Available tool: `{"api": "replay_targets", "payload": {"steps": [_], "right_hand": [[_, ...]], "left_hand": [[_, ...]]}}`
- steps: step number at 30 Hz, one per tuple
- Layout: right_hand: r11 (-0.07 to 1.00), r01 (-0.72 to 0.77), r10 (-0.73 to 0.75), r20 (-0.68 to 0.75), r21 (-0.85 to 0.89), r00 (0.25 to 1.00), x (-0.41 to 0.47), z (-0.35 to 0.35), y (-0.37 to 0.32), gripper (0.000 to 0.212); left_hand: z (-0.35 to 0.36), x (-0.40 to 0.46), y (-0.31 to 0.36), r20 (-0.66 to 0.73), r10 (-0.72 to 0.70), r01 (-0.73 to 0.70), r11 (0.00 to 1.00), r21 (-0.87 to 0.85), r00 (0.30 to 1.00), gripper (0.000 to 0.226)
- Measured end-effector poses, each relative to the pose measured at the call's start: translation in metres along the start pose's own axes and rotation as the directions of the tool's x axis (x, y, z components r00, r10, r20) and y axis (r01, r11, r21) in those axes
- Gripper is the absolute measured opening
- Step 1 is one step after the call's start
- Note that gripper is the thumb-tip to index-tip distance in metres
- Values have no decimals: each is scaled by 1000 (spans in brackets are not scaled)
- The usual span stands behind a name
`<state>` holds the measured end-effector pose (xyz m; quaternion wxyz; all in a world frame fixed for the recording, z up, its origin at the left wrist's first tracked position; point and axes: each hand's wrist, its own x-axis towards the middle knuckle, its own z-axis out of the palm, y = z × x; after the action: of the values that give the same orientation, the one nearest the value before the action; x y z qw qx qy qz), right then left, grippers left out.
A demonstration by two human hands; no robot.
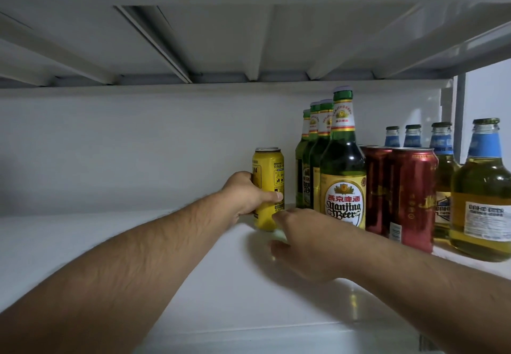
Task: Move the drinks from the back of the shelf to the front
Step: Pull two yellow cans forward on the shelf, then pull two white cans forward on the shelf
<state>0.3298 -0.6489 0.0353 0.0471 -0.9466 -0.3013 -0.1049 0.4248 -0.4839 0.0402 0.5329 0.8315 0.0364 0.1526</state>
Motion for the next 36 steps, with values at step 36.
{"api": "replay_targets", "payload": {"steps": [36], "right_hand": [[923,364,-364,-24,121,931,75,24,-327,68]], "left_hand": [[-352,-258,-110,-378,-68,327,656,680,923,83]]}}
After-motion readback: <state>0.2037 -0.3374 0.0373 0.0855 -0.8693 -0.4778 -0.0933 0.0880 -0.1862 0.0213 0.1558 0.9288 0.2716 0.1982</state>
